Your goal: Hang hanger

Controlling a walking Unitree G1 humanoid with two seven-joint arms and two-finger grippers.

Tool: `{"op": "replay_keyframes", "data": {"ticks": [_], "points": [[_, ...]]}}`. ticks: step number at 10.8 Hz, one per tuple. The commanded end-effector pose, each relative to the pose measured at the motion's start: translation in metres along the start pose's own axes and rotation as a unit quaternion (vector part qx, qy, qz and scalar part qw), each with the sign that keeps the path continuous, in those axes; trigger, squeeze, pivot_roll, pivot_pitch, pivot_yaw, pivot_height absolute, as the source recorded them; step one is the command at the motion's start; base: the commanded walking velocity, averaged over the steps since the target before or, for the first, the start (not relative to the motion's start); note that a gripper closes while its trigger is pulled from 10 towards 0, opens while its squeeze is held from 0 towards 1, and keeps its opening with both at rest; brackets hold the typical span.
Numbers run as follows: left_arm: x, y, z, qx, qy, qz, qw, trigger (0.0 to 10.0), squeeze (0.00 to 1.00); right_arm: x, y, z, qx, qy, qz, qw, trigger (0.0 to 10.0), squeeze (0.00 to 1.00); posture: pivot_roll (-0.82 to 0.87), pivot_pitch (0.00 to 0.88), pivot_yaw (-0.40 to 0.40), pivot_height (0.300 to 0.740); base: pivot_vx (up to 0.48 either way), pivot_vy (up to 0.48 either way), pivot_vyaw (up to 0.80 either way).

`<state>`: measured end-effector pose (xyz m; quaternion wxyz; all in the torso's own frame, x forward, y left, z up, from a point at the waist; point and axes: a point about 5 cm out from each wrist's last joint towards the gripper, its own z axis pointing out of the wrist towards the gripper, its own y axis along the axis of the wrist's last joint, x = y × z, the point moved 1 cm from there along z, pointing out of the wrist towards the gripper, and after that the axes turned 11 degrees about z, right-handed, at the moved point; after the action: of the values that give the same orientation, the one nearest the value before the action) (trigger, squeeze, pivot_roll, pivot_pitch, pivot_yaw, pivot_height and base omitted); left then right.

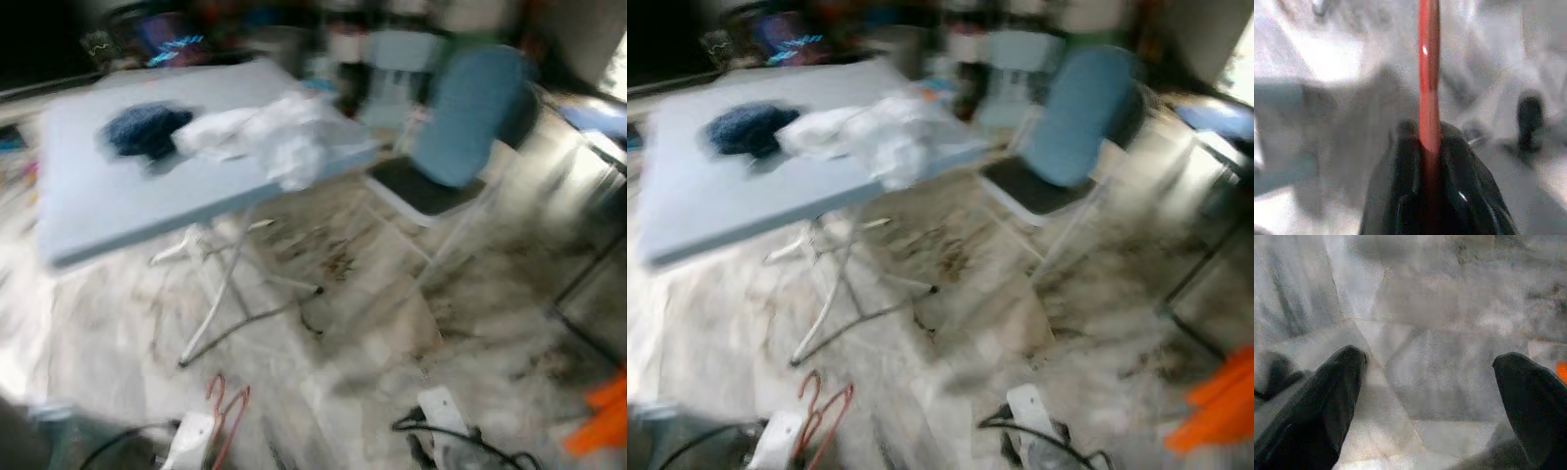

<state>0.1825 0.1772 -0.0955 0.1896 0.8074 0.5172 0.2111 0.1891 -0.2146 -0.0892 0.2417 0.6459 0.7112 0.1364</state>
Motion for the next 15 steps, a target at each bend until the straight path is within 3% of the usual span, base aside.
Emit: {"op": "replay_keyframes", "data": {"ticks": [1, 4, 15], "points": [[0.006, -0.013, -0.003, 0.02, 0.006, 0.003, 1.0, 10.0, 0.0, 0.014, 0.009, 0.001, -0.016, 0.016, -0.001, 1.0, 10.0, 0.0, -0.15, 0.0, 0.066, 0.74, 0.0, 0.27, -0.78], [0.006, -0.013, -0.003, 0.02, 0.005, 0.007, 1.0, 10.0, 0.0, 0.022, 0.01, 0.001, -0.016, 0.021, -0.006, 1.0, 10.0, 0.0, -0.15, 0.0, 0.07, 0.74, 0.0, 0.271, -0.78], [0.006, -0.012, -0.003, 0.021, 0.004, 0.011, 1.0, 10.0, 0.0, 0.026, 0.003, 0.0, -0.009, 0.024, -0.021, 0.999, 10.0, 0.0, -0.15, 0.0, 0.071, 0.74, 0.0, 0.273, -0.78]]}}
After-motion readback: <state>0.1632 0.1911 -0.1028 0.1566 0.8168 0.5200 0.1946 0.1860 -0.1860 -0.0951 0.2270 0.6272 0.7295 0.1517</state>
